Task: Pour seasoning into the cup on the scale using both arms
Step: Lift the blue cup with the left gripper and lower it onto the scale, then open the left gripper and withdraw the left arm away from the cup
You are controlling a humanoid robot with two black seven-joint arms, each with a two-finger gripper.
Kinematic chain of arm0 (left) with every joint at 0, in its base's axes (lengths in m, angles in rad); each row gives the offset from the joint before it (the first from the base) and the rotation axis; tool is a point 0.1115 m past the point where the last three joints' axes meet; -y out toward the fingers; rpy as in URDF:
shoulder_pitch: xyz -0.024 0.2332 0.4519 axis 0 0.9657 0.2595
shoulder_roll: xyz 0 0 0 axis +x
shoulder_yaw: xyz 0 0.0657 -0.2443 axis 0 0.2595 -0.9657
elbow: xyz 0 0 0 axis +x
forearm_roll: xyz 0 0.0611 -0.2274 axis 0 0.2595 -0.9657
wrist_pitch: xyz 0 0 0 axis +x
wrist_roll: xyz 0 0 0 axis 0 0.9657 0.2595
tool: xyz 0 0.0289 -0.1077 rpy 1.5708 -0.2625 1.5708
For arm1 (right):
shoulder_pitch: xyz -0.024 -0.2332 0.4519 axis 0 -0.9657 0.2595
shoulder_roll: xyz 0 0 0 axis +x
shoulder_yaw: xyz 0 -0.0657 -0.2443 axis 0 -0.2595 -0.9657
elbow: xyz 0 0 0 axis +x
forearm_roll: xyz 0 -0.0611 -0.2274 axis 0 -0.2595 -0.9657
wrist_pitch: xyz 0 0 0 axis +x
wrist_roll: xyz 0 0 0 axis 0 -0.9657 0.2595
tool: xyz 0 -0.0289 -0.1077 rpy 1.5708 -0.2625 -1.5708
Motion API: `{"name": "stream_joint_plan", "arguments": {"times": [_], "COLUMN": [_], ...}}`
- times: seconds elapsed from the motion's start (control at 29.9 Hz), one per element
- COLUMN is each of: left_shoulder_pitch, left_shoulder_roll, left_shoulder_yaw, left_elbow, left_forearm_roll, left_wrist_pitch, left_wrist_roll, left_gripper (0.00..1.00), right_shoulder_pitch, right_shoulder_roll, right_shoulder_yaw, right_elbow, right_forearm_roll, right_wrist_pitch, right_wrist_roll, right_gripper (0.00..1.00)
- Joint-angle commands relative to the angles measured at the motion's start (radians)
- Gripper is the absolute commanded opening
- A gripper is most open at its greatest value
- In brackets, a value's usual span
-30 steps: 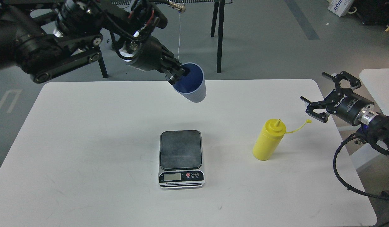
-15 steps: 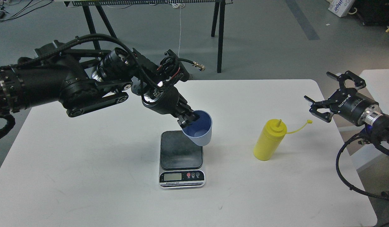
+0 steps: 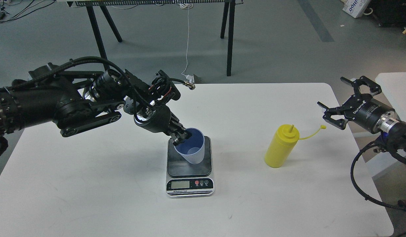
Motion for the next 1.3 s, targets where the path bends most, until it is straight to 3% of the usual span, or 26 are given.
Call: {"name": "stream_joint_plan", "arguments": {"times": [0.0, 0.43, 0.5, 0.6, 0.67, 0.73, 1.0, 1.27], "left_shoulder_pitch": [0.008, 0.050, 0.051, 0.048, 0.045, 0.044, -0.042, -0.159], "left_shoulder_roll": [-0.001, -0.005, -0.012, -0.022, -0.024, -0.032, 0.004, 0.164], "left_shoulder_yaw": [0.001, -0.002, -0.002, -0.011, -0.014, -0.018, -0.066, -0.164], "left_elbow": [0.005, 0.037, 0.044, 0.050, 0.057, 0.074, 0.087, 0.068], "left_forearm_roll": [0.000, 0.000, -0.001, -0.012, -0.015, -0.020, -0.220, -0.542], "left_wrist_pitch": [0.000, 0.000, 0.000, 0.000, 0.000, 0.000, 0.000, 0.000], "left_wrist_roll": [0.000, 0.000, 0.000, 0.000, 0.000, 0.000, 0.000, 0.000], "left_gripper": [0.04, 0.15, 0.23, 0.60, 0.62, 0.70, 0.77, 0.80], "right_shoulder_pitch": [-0.006, -0.029, -0.036, -0.043, -0.044, -0.047, -0.041, 0.072], "right_shoulder_roll": [-0.001, -0.003, -0.006, -0.013, -0.017, -0.015, -0.018, -0.043], "right_shoulder_yaw": [0.004, 0.013, 0.027, 0.029, 0.029, 0.029, 0.013, -0.110], "right_elbow": [0.000, 0.004, 0.006, 0.004, 0.004, 0.004, 0.006, 0.006], "right_forearm_roll": [0.000, 0.000, 0.000, 0.000, 0.000, 0.000, -0.003, -0.014], "right_wrist_pitch": [0.000, 0.000, 0.000, 0.000, 0.000, 0.000, 0.000, 0.000], "right_wrist_roll": [0.000, 0.000, 0.000, 0.000, 0.000, -0.002, -0.005, -0.011], "right_gripper": [0.99, 0.99, 0.99, 0.99, 0.99, 0.99, 0.99, 0.99]}}
